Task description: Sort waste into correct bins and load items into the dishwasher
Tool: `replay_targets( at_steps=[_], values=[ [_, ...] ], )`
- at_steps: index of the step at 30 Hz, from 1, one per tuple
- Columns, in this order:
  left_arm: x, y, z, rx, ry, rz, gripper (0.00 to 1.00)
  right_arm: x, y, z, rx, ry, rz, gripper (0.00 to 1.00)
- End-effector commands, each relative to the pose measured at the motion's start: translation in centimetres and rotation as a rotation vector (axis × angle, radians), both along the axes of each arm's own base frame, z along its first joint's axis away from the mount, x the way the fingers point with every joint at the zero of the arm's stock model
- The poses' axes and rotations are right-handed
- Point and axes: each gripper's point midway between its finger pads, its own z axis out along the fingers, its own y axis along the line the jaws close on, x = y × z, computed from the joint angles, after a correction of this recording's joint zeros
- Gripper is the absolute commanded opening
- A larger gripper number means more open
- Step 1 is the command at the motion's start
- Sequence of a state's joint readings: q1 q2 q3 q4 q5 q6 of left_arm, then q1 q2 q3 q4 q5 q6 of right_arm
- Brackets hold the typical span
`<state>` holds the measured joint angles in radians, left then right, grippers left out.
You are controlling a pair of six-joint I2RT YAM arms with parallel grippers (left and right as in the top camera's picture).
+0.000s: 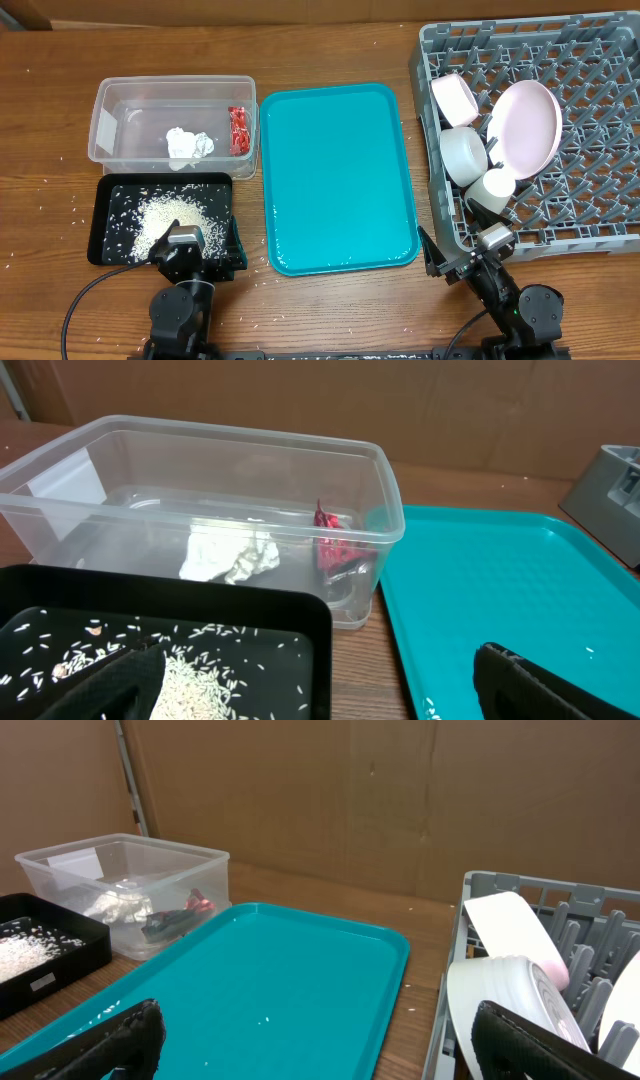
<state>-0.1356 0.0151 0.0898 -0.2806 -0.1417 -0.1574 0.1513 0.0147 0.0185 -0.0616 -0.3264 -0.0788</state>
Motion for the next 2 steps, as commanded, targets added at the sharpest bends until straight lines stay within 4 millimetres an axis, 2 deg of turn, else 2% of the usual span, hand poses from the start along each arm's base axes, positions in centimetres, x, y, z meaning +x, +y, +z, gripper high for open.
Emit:
replay_targets(
  at_steps=[1, 2],
  values=[
    [-0.01, 0.09, 0.08, -0.013, -0.008, 0.005, 1.00, -0.04, 0.05, -0.07, 0.005, -0.007, 0.004, 1.00],
    [-0.01, 0.10, 0.08, -0.012, -0.008, 0.005, 1.00, -0.04, 0.05, -0.07, 0.005, -0.007, 0.004, 1.00]
  ],
)
